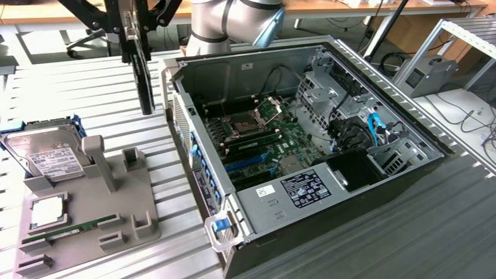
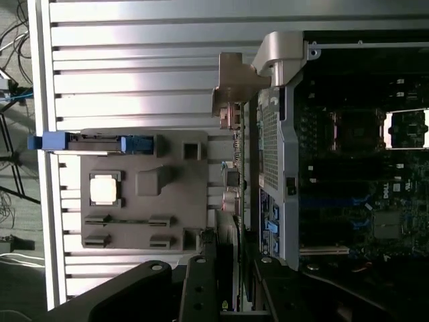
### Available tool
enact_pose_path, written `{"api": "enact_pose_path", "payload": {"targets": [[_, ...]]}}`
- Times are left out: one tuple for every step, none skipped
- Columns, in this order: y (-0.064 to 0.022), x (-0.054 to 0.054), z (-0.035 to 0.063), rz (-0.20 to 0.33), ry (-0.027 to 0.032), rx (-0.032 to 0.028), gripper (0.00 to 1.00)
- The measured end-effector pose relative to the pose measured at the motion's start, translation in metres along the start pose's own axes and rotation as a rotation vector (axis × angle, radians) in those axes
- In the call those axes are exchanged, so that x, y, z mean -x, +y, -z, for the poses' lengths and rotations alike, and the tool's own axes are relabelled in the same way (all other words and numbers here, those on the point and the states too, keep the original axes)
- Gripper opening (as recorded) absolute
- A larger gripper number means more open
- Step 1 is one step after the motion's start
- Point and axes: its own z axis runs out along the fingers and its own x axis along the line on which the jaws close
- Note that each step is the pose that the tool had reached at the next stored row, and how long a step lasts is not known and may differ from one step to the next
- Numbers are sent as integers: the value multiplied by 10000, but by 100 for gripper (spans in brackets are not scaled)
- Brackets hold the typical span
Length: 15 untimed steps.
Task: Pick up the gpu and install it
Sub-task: 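Pick up the gpu and move the gpu toward the slot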
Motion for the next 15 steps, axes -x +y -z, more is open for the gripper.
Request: {"api": "enact_pose_path", "payload": {"targets": [[-65,59,-12,-1,17,-1,26],[-87,77,-16,-1,22,-2,26],[-102,89,-18,-1,24,-1,26],[-112,97,-21,0,25,0,26],[-121,106,-22,0,27,0,26],[-131,116,-24,0,30,-1,26],[-141,124,-25,0,33,-1,26],[-151,132,-26,0,35,-2,26],[-161,139,-27,0,37,-2,26],[-171,146,-29,-1,37,-1,26],[-187,155,-32,-1,39,-1,26],[-200,163,-34,0,40,-1,26],[-217,171,-37,-1,41,-1,26],[-233,179,-39,-1,42,-1,26],[-247,186,-41,0,43,-1,26]]}}
